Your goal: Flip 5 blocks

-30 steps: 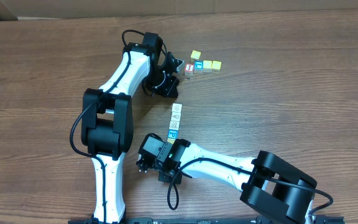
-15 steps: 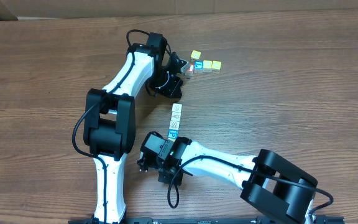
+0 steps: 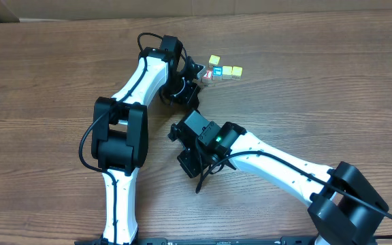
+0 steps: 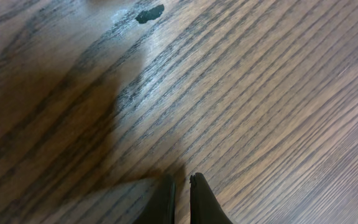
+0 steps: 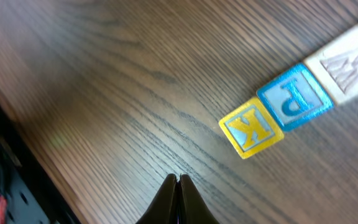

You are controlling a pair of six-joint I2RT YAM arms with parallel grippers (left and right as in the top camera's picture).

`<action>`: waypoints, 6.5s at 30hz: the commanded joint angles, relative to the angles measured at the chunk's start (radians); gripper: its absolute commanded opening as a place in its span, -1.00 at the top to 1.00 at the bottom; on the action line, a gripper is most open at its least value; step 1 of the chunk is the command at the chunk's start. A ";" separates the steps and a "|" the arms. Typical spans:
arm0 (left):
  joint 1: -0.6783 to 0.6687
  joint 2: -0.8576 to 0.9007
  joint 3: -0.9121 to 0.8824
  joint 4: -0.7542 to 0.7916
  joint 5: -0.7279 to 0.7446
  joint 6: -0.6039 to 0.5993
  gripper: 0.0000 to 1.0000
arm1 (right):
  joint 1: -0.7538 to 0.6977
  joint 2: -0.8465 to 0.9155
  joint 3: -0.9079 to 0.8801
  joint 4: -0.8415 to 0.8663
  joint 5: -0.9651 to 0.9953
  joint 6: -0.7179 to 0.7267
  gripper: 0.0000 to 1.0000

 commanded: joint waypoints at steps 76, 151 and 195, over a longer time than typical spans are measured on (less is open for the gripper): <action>-0.010 0.016 -0.029 0.022 -0.011 -0.032 0.92 | 0.252 0.111 -0.180 0.287 0.630 0.919 0.92; -0.010 0.016 -0.029 -0.056 -0.019 -0.033 0.91 | 0.216 0.107 -0.176 0.290 0.669 0.851 0.92; 0.278 0.009 0.257 -0.188 -0.210 -0.515 0.59 | -0.298 -0.370 -0.073 -0.165 0.516 0.393 -0.40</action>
